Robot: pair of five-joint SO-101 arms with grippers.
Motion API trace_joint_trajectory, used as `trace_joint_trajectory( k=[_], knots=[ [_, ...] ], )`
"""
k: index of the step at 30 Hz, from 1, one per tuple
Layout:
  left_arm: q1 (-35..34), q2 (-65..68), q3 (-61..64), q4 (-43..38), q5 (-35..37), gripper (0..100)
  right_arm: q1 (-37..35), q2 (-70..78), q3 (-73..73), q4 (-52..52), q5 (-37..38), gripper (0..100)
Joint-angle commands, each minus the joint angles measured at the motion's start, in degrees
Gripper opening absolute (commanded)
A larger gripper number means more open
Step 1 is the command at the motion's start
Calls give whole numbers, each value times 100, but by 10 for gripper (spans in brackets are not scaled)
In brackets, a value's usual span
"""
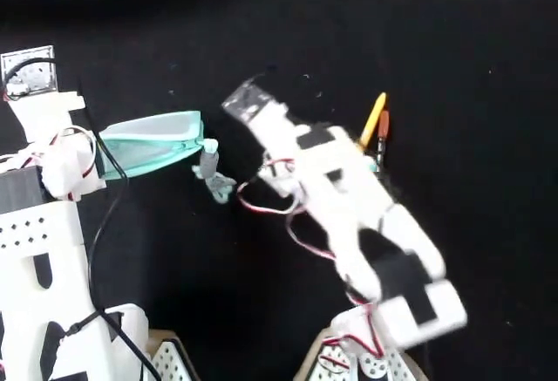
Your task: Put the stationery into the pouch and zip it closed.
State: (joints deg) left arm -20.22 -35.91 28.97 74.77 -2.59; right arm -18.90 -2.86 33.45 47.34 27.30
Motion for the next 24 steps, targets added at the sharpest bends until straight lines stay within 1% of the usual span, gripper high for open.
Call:
trace_joint_trajectory(
  k=[1,6,12,15,24],
  knots=[
    [-84,202,136,-18,18,30,123,-1745,523,53,-44,11],
    [-75,202,189,-18,18,30,97,-3916,1516,53,-123,11],
    [-75,202,189,-18,18,30,88,-5824,1974,114,-835,11],
    [-31,202,189,-18,18,32,-299,-6659,1938,79,-888,11],
    [936,202,391,26,44,30,-1688,-9121,1938,-800,-897,11]
  ],
)
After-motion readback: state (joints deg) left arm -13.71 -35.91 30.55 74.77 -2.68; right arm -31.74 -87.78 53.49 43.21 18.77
